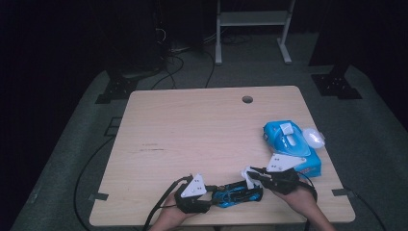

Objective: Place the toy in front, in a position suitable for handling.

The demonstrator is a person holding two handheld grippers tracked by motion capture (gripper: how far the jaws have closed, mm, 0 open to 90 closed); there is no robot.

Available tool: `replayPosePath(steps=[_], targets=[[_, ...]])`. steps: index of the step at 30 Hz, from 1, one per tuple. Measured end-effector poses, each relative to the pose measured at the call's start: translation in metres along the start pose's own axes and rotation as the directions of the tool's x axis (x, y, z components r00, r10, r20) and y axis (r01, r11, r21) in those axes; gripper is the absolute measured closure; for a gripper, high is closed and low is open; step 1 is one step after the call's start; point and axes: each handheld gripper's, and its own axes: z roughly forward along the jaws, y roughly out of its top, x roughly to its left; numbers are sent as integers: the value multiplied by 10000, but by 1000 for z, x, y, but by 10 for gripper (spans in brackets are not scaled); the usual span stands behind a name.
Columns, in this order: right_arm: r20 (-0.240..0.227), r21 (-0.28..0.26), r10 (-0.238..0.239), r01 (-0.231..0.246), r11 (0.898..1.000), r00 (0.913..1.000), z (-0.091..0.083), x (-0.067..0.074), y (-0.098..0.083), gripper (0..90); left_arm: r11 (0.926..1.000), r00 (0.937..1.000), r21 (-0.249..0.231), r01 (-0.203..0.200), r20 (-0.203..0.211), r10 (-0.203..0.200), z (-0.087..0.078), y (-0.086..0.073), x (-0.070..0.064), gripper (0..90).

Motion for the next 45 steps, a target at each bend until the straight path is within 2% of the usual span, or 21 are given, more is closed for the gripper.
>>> replayPosePath(steps=[3, 6, 11, 13, 14, 17, 23, 26, 30, 33, 37, 39, 41, 43, 44, 45], targets=[[-126, 227, -212, 215, 9995, 9997, 4, 7, -6, 824, 9998, 9999, 147, -139, 35, 138, 1, -1, -2, 593], [-130, 31, -282, 282, 9996, 9995, 1, 14, -12, 824, 9975, 9991, 571, -413, 71, 410, 8, -2, -7, 593], [8, -260, -438, 438, 9987, 9990, -6, 23, -21, 824, 9996, 9985, 266, -49, 539, 34, 16, 2, -11, 541], [11, -311, -488, 488, 9983, 9988, -8, 25, -22, 823, 9997, 9970, 193, 179, 751, -193, 20, 3, -9, 540], [19, -348, -469, 469, 9983, 9989, -8, 26, -23, 823, 9997, 9958, 160, 203, 886, -217, 21, 2, -8, 567], [24, -408, -408, 408, 9983, 9992, -9, 26, -25, 822, 9998, 9923, 174, 22, 1236, -43, 21, 2, -8, 635], [112, -394, -396, 400, 9984, 9992, -8, 26, -24, 823, 9989, 9873, 318, -342, 1560, 288, 18, 5, 0, 660], [266, -409, -392, 402, 9984, 9989, -8, 25, -22, 823, 9982, 9890, 106, -591, 1362, 572, 15, 10, 7, 670], [236, -563, -377, 389, 9977, 9990, 1, 25, -9, 823, 9984, 9946, -125, -550, 877, 559, 12, 12, 22, 679], [-53, -677, -561, 556, 9962, 9984, 20, 32, 9, 823, 9994, 9966, -200, -281, 766, 295, 13, 6, 34, 679], [-573, -590, -731, 697, 9958, 9957, 48, 42, 29, 823, 9996, 9971, -1, -265, 709, 264, 15, -1, 36, 678], [-762, -296, -771, 750, 9967, 9941, 60, 46, 32, 823, 9997, 9973, 1, -229, 701, 229, 13, -2, 36, 679], [-810, -241, -705, 687, 9973, 9942, 62, 45, 31, 823, 9998, 9973, -24, -192, 705, 193, 11, -4, 36, 679], [-278, -39, -794, 793, 9968, 9965, 56, 40, 29, 823, 9999, 9974, -39, -118, 710, 120, 9, -5, 36, 679], [154, 117, -799, 797, 9968, 9967, 51, 34, 25, 823, 9999, 9973, -36, -152, 712, 155, 9, -5, 36, 679], [277, 94, -653, 650, 9978, 9975, 47, 30, 22, 823, 9999, 9973, -67, -156, 710, 161, 9, -6, 35, 679]])
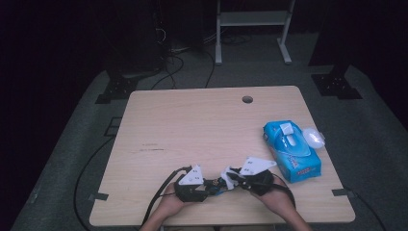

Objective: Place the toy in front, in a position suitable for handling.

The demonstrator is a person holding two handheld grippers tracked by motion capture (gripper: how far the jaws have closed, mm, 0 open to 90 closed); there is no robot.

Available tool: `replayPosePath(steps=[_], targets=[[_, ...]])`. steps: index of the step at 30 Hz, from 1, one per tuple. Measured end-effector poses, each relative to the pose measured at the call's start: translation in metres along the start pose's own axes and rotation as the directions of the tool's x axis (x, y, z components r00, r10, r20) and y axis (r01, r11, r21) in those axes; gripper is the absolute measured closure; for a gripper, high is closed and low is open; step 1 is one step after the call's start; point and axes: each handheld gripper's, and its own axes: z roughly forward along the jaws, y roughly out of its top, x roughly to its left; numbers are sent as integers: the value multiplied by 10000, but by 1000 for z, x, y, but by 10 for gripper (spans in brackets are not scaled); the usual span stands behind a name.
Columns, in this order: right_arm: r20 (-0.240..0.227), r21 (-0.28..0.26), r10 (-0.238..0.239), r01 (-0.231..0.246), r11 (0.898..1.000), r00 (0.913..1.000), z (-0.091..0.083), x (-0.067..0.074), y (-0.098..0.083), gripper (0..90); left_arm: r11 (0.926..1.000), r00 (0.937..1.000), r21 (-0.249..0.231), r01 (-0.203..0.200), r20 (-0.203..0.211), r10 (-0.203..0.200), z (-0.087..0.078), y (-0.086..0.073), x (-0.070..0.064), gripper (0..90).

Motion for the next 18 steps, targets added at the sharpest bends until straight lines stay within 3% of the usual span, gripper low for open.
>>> replayPosePath(steps=[3, 4, 6, 8, 10, 12, 14, 18], targets=[[58, -151, 959, -958, 9953, 9954, -10, -13, -10, 823, 10000, 10000, 16, -40, 6, 40, 1, 1, 0, 679], [70, -207, 1017, -1015, 9946, 9948, -9, -12, -11, 823, 10000, 10000, 10, -34, 4, 34, 2, 1, 0, 679], [-165, -345, 976, -982, 9946, 9951, -6, -6, -9, 822, 10000, 10000, -24, -11, 12, 11, 2, 1, -1, 679], [-782, -413, 886, -920, 9949, 9930, 2, 6, -3, 822, 10000, 10000, -41, -1, 14, 1, 2, 1, -1, 679], [-747, -485, 483, -520, 9975, 9960, 8, 18, 3, 821, 10000, 10000, -10, -31, 12, 31, 1, 0, -1, 679], [-934, -396, 335, -373, 9985, 9951, 10, 21, 9, 821, 10000, 10000, -16, -60, 35, 60, 0, -1, -1, 679], [-725, -301, 406, -428, 9986, 9965, 9, 16, 7, 821, 10000, 10000, 5, -77, 50, 77, 0, 0, 0, 679], [298, -186, 640, -635, 9978, 9975, -6, -7, -7, 821, 9999, 9999, 55, -121, 75, 121, 0, 0, 0, 679]])
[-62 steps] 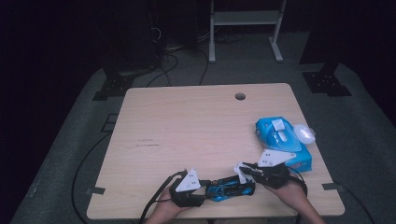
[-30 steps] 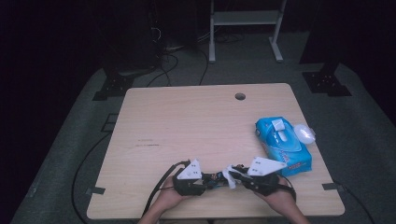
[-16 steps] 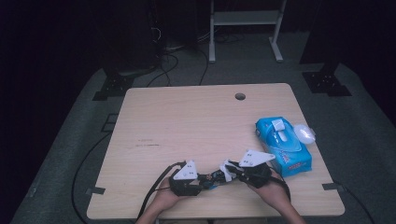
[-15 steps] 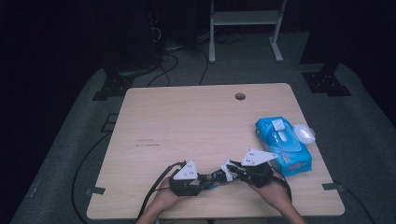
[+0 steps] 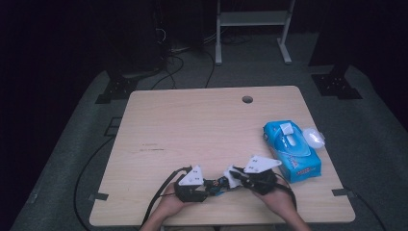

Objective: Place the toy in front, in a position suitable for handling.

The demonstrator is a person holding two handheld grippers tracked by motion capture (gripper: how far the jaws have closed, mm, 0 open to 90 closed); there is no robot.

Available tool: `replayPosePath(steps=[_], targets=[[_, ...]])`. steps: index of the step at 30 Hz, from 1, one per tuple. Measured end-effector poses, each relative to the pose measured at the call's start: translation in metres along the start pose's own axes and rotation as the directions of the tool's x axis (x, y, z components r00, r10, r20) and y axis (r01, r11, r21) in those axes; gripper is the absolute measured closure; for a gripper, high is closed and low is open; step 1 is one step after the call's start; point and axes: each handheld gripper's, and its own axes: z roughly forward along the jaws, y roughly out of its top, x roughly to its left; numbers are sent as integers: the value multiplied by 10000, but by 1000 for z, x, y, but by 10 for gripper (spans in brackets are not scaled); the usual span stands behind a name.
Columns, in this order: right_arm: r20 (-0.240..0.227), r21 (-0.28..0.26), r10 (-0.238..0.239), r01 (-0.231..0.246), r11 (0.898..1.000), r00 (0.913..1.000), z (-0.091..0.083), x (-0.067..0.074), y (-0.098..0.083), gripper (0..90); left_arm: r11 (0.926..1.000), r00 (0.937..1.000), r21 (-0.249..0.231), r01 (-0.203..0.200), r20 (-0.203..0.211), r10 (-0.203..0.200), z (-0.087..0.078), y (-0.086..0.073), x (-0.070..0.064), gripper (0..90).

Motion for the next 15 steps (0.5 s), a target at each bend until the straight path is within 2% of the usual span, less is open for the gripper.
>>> replayPosePath(steps=[1, 4, 5, 7, 10, 13, 15], targets=[[309, 34, 10, -11, 10000, 9995, -5, -7, -4, 821, 10000, 10000, 23, -44, -3, 44, 0, 0, 0, 680], [700, 56, 815, -821, 9966, 9942, -17, -27, -16, 821, 10000, 10000, -3, -17, 29, 17, 0, 0, 0, 680], [1023, 279, 861, -894, 9956, 9910, -19, -31, -20, 821, 10000, 10000, -8, -6, 38, 6, 1, 0, 0, 680], [932, 290, 929, -960, 9950, 9913, -18, -31, -24, 821, 10000, 10000, -36, 18, 60, -18, 1, 0, 0, 680], [1031, 175, 462, -482, 9987, 9936, -16, -22, -16, 821, 10000, 9999, -36, 26, 99, -26, 1, -1, 1, 680], [583, -234, 405, -392, 9990, 9975, -14, -12, -9, 820, 10000, 9999, -58, 58, 123, -57, 1, -1, 1, 680], [-82, -529, 443, -447, 9976, 9990, -11, -6, -8, 820, 9998, 9998, -110, 137, 141, -135, 1, -1, 1, 679]])
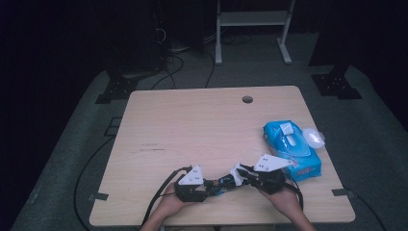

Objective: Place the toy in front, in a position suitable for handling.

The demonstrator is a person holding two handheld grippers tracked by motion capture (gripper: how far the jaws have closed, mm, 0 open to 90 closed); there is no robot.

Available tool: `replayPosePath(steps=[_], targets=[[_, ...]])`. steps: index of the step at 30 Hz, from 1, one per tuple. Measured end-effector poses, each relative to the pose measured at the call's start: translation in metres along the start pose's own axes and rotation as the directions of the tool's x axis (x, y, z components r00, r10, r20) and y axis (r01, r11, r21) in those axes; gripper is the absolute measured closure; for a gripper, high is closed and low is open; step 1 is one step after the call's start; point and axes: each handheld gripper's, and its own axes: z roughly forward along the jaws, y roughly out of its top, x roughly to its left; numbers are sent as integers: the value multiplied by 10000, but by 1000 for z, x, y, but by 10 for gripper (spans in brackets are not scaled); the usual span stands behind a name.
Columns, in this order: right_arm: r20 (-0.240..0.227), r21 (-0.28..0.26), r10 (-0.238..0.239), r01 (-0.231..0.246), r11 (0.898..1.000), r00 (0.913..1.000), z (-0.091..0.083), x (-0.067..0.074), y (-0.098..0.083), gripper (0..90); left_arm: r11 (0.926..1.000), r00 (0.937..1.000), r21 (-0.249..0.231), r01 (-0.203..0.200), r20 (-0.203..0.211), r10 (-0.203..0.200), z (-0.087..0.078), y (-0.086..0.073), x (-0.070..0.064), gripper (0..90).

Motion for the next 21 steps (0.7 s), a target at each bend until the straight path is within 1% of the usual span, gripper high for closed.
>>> replayPosePath(steps=[1, 2, 3, 4, 5, 7, 9, 10, 11, 12, 14, 16, 17, 18, 19, 21], targets=[[-31, 74, -163, 164, 9998, 9999, 2, 3, 0, 819, 10000, 10000, 6, 2, -12, -2, 0, 0, 0, 679], [101, 246, -515, 513, 9984, 9986, 4, 8, 1, 817, 10000, 10000, 40, -12, -23, 12, 0, 0, 0, 679], [170, 286, -652, 647, 9975, 9977, 4, 9, 1, 817, 10000, 10000, 51, -26, -31, 26, 0, 0, 0, 680], [151, 283, -612, 608, 9978, 9980, 2, 6, 1, 817, 10000, 10000, 82, -42, -52, 42, 0, 0, 0, 680], [241, 315, -560, 552, 9980, 9981, 0, 3, -1, 818, 9999, 10000, 104, -52, -61, 53, 0, 0, 0, 680], [558, 397, -522, 500, 9980, 9971, -4, -5, -6, 817, 9999, 10000, 138, -41, -45, 42, 0, 0, 0, 682], [550, 233, 128, -141, 9996, 9984, -9, -14, -12, 817, 9984, 9997, 533, -180, -175, 189, 2, -1, 0, 693], [581, 211, 218, -231, 9995, 9981, -11, -16, -13, 818, 9979, 9998, 641, -66, -205, 79, 4, -3, 1, 697], [749, 261, 154, -174, 9995, 9971, -13, -16, -13, 818, 9985, 9998, 550, 77, -177, -67, 4, -4, 1, 711], [737, 253, 173, -192, 9995, 9971, -13, -15, -13, 819, 9988, 9998, 469, 163, -129, -158, 4, -4, 2, 711], [529, 106, 129, -135, 9999, 9985, -11, -10, -11, 818, 9990, 9998, 421, 178, -114, -173, 5, -4, 2, 709], [403, 147, -136, 130, 9998, 9991, -6, -3, -9, 817, 9992, 9998, 342, 185, -122, -181, 5, -3, 2, 705], [369, 176, -256, 249, 9995, 9990, -3, 2, -7, 817, 9996, 9998, 204, 187, -104, -185, 5, -2, 1, 698], [346, 167, -385, 380, 9991, 9987, -1, 4, -7, 818, 9998, 9999, 159, 153, -82, -152, 5, -1, 0, 688], [317, 155, -407, 402, 9991, 9987, 0, 4, -6, 818, 9998, 9999, 112, 138, -93, -137, 4, 0, -1, 682], [268, 160, -316, 312, 9994, 9991, -1, 2, -6, 818, 9998, 9999, 179, 22, -113, -20, 5, 1, -2, 682]])
